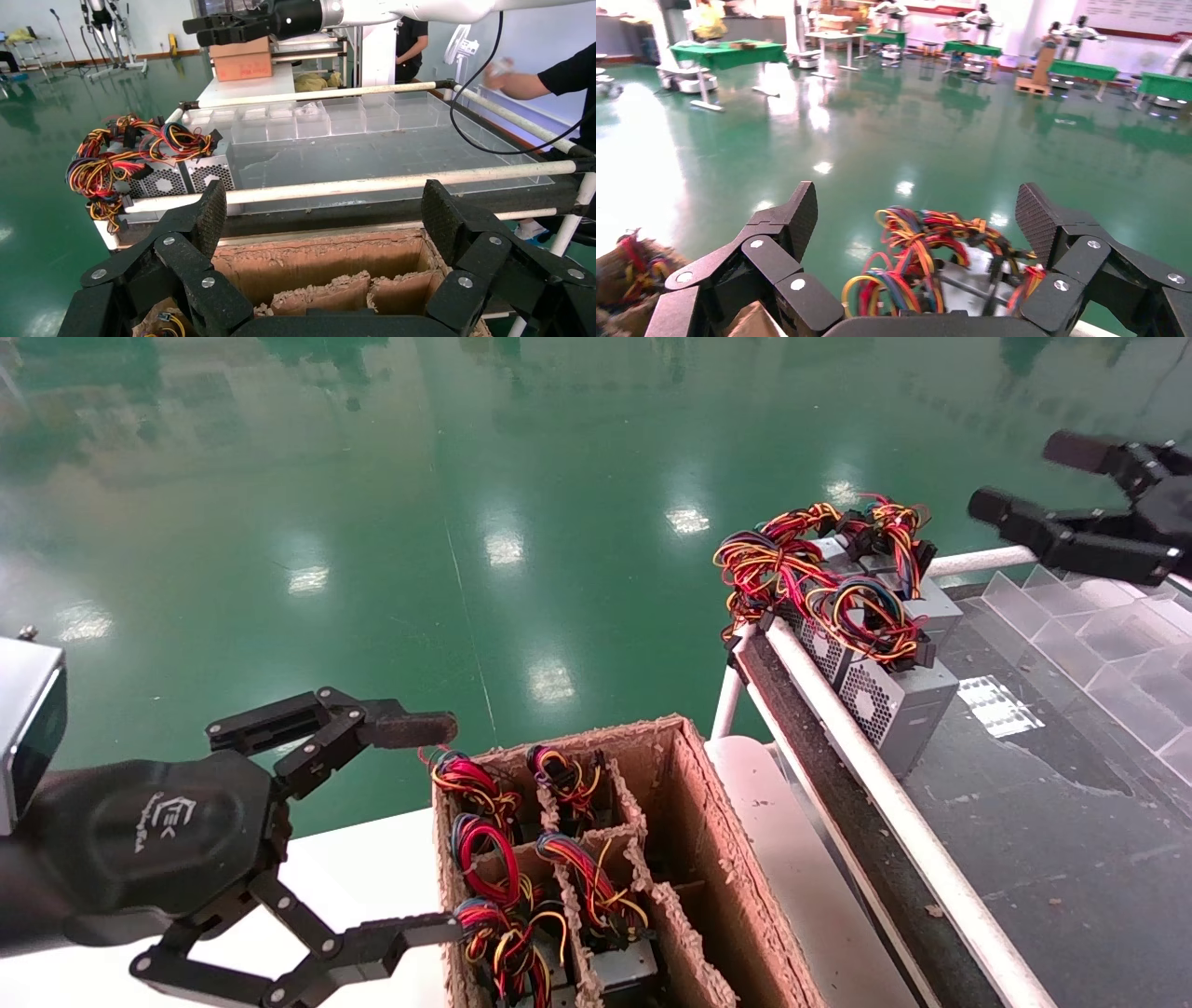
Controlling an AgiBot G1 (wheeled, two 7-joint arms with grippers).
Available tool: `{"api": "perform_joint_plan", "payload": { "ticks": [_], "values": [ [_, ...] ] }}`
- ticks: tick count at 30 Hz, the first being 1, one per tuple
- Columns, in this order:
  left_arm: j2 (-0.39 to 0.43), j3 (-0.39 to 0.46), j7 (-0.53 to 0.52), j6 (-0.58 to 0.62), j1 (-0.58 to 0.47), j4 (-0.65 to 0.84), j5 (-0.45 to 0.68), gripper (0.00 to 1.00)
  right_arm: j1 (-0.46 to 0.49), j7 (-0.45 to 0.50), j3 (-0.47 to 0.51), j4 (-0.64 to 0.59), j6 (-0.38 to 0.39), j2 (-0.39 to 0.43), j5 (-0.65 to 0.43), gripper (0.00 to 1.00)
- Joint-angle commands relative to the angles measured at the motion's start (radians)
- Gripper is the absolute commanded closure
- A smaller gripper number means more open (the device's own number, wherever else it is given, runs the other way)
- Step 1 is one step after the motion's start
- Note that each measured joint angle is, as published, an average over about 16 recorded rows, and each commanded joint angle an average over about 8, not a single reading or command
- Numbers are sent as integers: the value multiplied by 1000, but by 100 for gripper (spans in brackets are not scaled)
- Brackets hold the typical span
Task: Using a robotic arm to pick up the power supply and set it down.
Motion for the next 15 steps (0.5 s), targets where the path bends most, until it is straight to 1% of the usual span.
{"api": "perform_joint_plan", "payload": {
  "ticks": [1, 12, 15],
  "values": [
    [0, 0, 0, 0, 0, 0, 0, 0, -24, 15, 3, 44, 0, 4, 11, 0],
    [0, 0, 0, 0, 0, 0, 0, 0, -157, 97, 21, 287, -3, 29, 73, 0],
    [0, 0, 0, 0, 0, 0, 0, 0, -175, 108, 23, 320, -4, 32, 81, 0]
  ]
}}
